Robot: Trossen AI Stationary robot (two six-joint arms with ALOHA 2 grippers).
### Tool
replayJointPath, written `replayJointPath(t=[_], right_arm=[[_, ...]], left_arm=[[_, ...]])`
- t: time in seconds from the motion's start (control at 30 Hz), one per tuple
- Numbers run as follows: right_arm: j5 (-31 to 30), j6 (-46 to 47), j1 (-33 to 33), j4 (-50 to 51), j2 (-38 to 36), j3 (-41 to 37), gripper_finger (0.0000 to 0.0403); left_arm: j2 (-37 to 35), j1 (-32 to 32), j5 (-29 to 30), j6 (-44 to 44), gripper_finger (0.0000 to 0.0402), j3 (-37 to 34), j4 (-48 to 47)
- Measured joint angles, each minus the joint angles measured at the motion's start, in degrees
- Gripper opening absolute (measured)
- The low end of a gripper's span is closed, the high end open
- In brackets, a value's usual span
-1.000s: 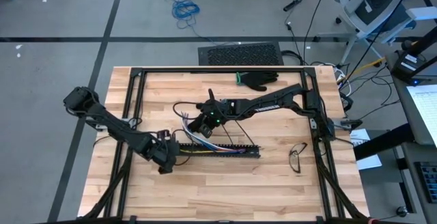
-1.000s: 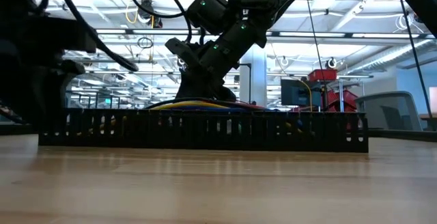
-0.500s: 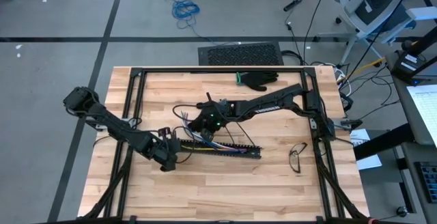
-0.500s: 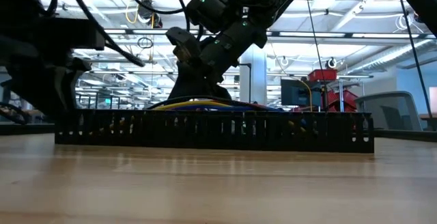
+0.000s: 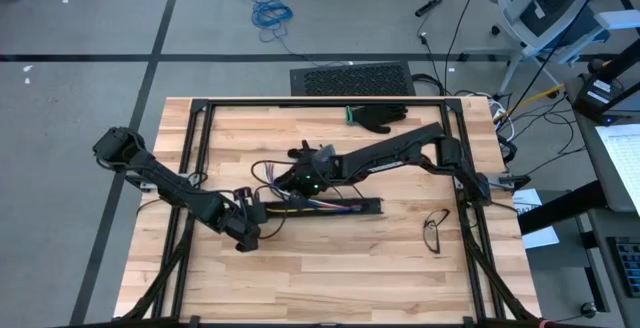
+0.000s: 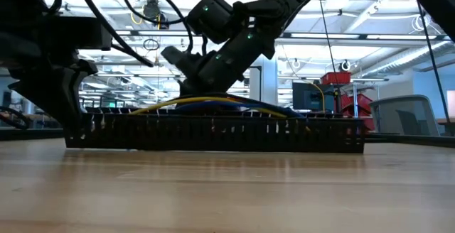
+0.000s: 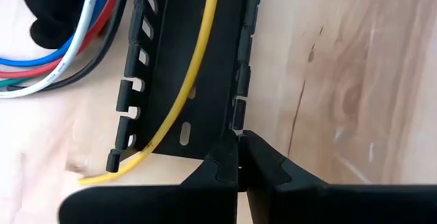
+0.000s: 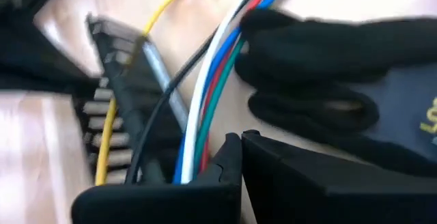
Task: Ziptie cables
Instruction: Put the zip tied cable wires into the black cable duct
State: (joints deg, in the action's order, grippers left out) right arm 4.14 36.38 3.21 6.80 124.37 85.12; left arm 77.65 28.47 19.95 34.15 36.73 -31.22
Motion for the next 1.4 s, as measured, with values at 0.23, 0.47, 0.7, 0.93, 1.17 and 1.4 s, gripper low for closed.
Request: replayJointPath(t=[0.23, 0.47, 0.7, 0.93, 1.17, 1.4], right_arm=[[-1.9, 0.5, 0.1, -1.1, 0.2, 0.0, 0.0000], [1.4, -1.7, 0.1, -5.6, -0.1, 0.0, 0.0019], [2.4, -2.6, 0.3, -6.2, -0.3, 1.7, 0.0107], [1.3, -0.9, 0.2, 0.8, -0.2, 1.7, 0.0140], [-3.8, 1.1, 1.3, -4.1, -0.1, 1.7, 0.0062], [2.3, 0.6, 3.2, -8.2, -2.5, 3.8, 0.0008]], left_arm=[[0.0, 0.0, -0.1, -0.6, 0.0009, 0.0, 1.7], [0.0, 0.0, -4.2, -5.4, 0.0027, 0.0, 4.0], [0.0, 0.0, -3.8, -9.2, 0.0019, 0.0, 3.7], [0.0, 0.0, -4.0, -12.5, 0.0018, 0.0, 3.7], [0.0, 0.0, -4.7, -12.5, 0.0018, 0.0, 3.7], [0.0, 0.0, -4.7, -12.4, 0.0018, 0.0, 3.7]])
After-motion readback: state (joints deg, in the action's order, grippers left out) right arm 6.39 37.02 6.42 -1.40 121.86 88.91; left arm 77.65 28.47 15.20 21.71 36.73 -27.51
